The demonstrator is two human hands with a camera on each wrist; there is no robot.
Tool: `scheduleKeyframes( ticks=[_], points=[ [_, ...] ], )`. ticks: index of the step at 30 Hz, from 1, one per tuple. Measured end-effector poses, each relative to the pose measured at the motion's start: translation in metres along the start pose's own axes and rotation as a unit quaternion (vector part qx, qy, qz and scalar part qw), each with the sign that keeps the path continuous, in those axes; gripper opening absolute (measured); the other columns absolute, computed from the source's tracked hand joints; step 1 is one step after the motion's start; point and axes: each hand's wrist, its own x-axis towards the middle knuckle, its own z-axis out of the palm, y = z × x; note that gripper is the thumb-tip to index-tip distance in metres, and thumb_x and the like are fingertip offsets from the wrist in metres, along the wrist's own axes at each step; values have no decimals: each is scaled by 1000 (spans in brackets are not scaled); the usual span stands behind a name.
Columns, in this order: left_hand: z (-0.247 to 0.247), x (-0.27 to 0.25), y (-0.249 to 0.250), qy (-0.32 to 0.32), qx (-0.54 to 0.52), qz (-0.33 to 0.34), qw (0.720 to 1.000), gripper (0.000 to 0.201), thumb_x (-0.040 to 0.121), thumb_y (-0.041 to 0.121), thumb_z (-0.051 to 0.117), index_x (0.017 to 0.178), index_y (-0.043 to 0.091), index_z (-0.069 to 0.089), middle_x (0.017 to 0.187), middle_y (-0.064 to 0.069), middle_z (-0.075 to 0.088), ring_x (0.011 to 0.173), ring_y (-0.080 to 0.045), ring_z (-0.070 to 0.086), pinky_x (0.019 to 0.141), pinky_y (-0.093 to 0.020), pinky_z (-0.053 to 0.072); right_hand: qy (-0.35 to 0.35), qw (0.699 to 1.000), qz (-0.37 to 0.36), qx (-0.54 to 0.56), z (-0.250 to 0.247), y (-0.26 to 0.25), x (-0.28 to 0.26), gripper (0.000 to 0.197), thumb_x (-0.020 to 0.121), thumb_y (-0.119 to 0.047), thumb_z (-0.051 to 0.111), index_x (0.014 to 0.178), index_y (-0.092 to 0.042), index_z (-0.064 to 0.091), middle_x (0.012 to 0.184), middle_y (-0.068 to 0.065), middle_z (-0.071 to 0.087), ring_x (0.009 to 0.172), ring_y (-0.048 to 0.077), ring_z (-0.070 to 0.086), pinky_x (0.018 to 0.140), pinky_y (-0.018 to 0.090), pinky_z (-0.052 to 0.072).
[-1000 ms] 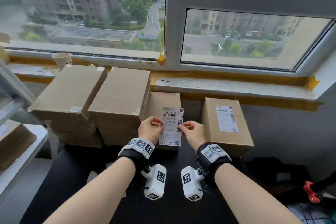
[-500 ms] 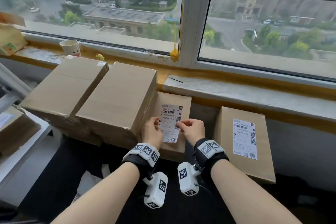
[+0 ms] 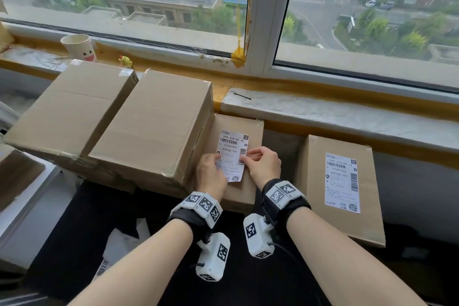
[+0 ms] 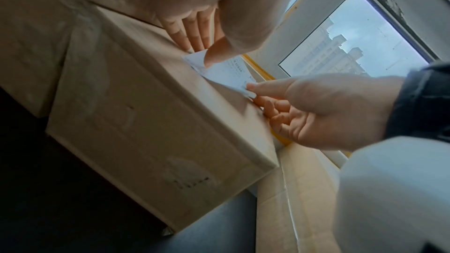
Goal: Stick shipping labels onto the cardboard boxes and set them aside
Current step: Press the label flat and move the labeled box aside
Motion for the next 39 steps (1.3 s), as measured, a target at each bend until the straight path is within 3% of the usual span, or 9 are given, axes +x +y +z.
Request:
scheduleKeyframes(
  ticks=[3,8,11,18,24,28,31,33,39],
  points=[
    [-1,0,-2,-18,21,28,999,37,84,-6,48,121,-3,56,128,-16,53,119,-28,49,99,-24,33,9,1000,-2,-19,1,-1,-2,14,77,-25,75,82,-20,63,75,-8,63,78,12,63,74,26,50],
    [-3,0,-2,-32,59,48,997,39,84,-2,49,122,-1,56,129,-15,53,116,-32,48,98,-30,33,15,998,-9,-55,3,-4,-4,15,78,-28,74,80,-22,60,80,-6,65,83,16,65,75,28,50],
    [-4,1,-4,-35,73,55,995,40,85,0,47,125,0,54,131,-13,53,116,-31,47,98,-28,32,17,997,-8,-76,4,-7,-3,14,78,-29,73,83,-21,63,89,-2,70,87,18,65,75,28,49],
    [-1,3,-10,-48,105,78,990,43,85,2,47,129,1,51,134,-10,49,116,-29,43,97,-27,31,23,994,-9,-107,6,-11,-1,13,80,-27,70,89,-20,63,92,-2,71,90,20,66,74,27,48],
    [-4,-2,-15,-74,127,100,984,48,86,7,50,134,4,46,146,-11,35,126,-30,36,107,-31,27,25,991,-18,-132,8,-11,-4,16,83,-29,68,94,-19,62,96,-1,70,93,22,65,73,27,45],
    [-8,-7,-20,-87,134,131,978,42,91,10,48,132,3,49,153,-9,26,131,-28,34,110,-32,27,22,989,-24,-145,6,-7,-6,32,79,-34,72,101,-17,57,107,2,62,99,22,59,73,27,40],
    [-10,-11,-26,-99,128,167,973,37,96,13,43,129,2,52,153,-9,28,136,-25,32,110,-28,26,31,985,-31,-168,7,-2,-11,58,72,-36,77,116,-14,47,121,6,47,114,22,46,89,33,41],
    [-12,-13,-32,-125,126,172,969,40,97,15,41,135,5,47,155,-8,25,142,-22,24,115,-26,18,29,984,-26,-173,7,1,-17,70,69,-37,79,123,-13,41,126,7,41,119,24,40,96,34,38],
    [-17,-16,-41,-171,143,159,962,47,98,17,39,145,16,34,159,-2,13,147,-18,7,118,-26,5,-39,996,31,-78,10,18,-34,89,65,-37,83,135,-12,33,131,9,46,121,24,47,102,37,41]
  ],
)
